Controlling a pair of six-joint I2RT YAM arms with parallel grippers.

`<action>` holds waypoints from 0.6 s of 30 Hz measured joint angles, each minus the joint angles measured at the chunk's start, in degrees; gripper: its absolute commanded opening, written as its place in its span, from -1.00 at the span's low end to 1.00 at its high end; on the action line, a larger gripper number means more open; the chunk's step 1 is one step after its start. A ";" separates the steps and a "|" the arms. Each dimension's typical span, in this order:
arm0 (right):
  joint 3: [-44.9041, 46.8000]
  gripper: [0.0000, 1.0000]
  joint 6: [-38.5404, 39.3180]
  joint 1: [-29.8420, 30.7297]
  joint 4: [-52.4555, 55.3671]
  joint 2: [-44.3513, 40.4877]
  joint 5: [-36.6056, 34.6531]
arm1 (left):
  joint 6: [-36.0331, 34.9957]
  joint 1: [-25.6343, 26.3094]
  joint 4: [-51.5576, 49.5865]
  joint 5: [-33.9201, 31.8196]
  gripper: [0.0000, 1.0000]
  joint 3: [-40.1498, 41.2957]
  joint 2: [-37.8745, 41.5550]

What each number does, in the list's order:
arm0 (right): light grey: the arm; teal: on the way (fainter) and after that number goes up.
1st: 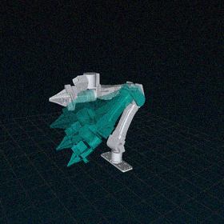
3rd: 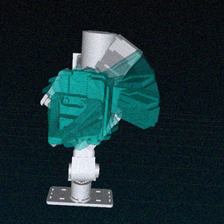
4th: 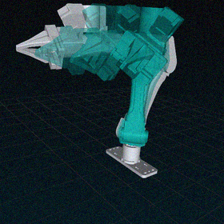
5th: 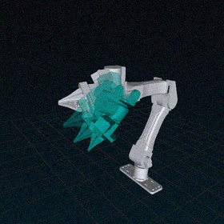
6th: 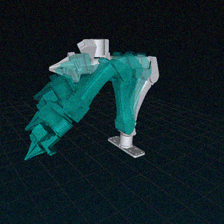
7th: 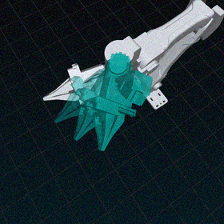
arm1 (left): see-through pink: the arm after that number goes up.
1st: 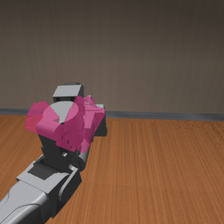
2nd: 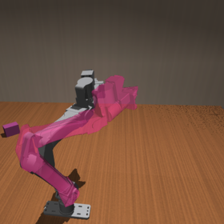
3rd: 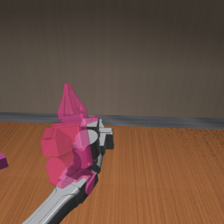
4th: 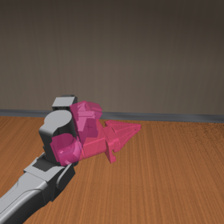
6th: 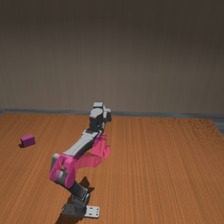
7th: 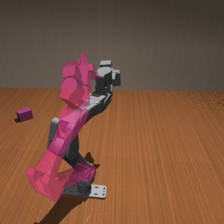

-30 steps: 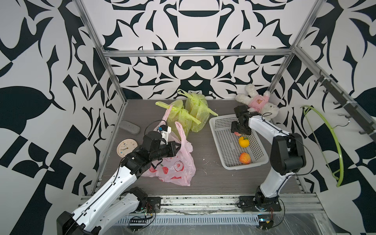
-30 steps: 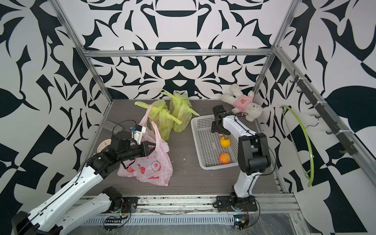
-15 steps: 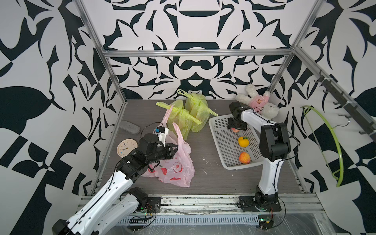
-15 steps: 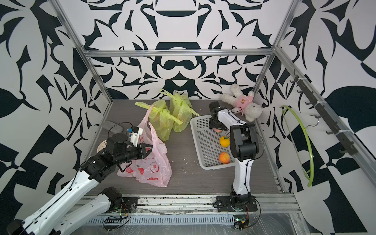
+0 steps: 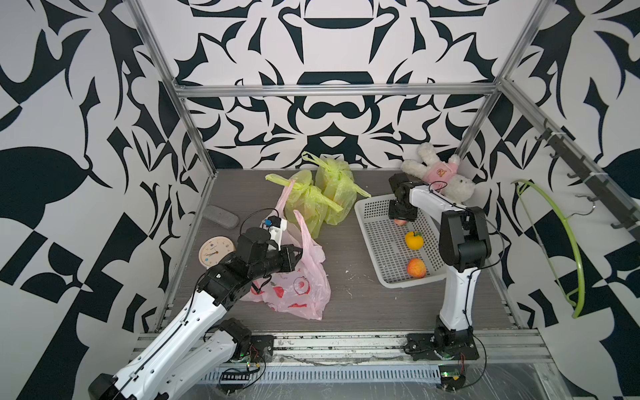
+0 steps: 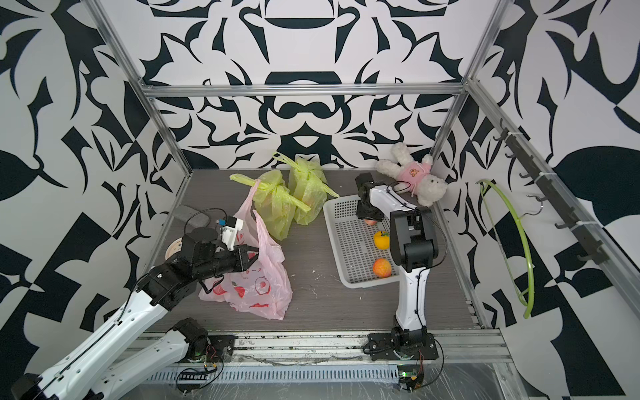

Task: Place the peach into a plastic bag & tie a knot
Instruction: Pick up the peach from the basket.

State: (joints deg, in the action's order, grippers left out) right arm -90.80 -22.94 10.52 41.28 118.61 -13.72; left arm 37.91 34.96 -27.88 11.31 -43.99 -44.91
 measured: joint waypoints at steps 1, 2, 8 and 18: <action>0.11 -0.39 0.24 -0.02 -0.31 -0.15 0.61 | -0.35 0.00 -0.85 -0.09 -1.00 -0.52 0.00; 0.61 -0.45 0.13 -0.11 -0.96 -0.63 1.44 | -0.76 0.00 -1.75 -0.28 -1.00 -1.25 0.00; 7.82 -0.60 -0.33 1.38 -2.12 -12.61 7.61 | -4.44 0.00 -6.71 -0.87 -1.00 -6.60 0.00; 1.40 -0.61 -2.82 16.37 -3.87 -33.42 21.84 | -12.35 0.11 -12.85 5.55 -1.00 -15.28 -2.71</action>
State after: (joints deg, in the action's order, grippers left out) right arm -89.41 -25.76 26.89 37.41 85.19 8.12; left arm 25.56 35.07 -40.73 16.86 -59.27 -47.62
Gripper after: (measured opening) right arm 0.406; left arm 0.038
